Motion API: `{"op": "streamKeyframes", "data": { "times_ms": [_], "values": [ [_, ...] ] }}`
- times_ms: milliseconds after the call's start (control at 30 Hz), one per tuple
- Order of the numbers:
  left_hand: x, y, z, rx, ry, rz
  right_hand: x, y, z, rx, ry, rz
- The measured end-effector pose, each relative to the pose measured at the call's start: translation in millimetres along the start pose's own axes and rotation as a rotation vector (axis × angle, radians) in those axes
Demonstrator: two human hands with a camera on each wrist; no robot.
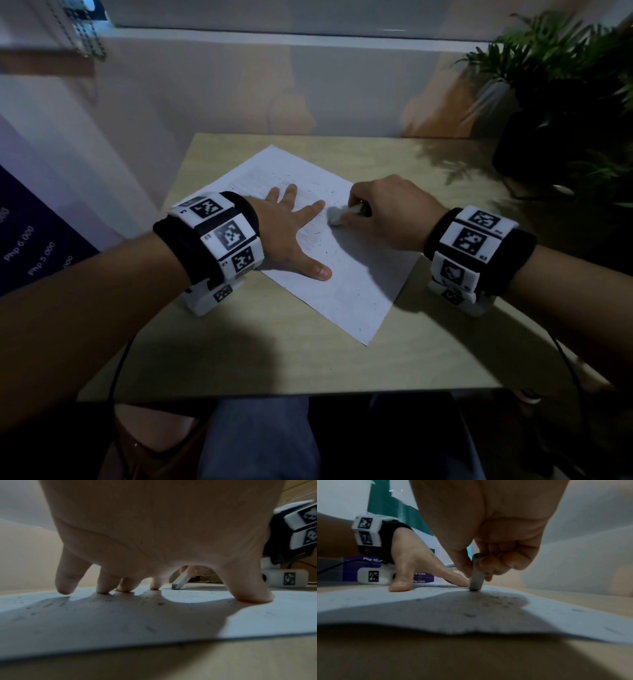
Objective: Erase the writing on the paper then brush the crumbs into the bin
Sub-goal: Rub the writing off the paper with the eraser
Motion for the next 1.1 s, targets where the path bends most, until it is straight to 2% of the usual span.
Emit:
{"op": "streamKeyframes", "data": {
  "times_ms": [167,300,367,533,700,900,1033,1100],
  "values": [
    [0.0,-0.6,-0.1,-0.012,0.001,0.013,3.7,-10.3,-3.7,0.093,0.057,-0.050],
    [0.4,-1.4,-0.1,-0.015,0.004,0.022,0.8,-6.5,11.2,0.125,-0.079,0.019],
    [0.2,-1.2,-0.1,-0.013,-0.001,0.024,1.4,-6.1,13.0,0.139,-0.099,0.038],
    [-1.1,-1.1,-1.0,-0.001,-0.010,0.023,13.0,-12.5,-3.4,0.034,0.049,-0.033],
    [1.1,-3.3,0.2,-0.025,0.000,0.054,-6.5,-0.2,31.8,0.163,-0.193,0.140],
    [-1.4,-3.3,-2.1,0.007,-0.010,0.044,11.3,-8.3,6.5,-0.008,0.025,0.010],
    [3.0,-1.4,1.4,-0.027,0.007,0.056,-1.4,3.6,31.8,0.027,-0.147,0.112],
    [3.1,-0.4,1.6,-0.021,0.009,0.048,-3.4,-0.1,31.5,0.099,-0.177,0.125]
  ]
}}
Point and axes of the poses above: each hand's wrist, its own x-axis towards the middle knuckle, its own y-axis out of the palm, z = x × y, the point moved 5 cm from there along x, towards the middle knuckle, and after that the axes turned 6 degrees about x, right-handed, at the moved point
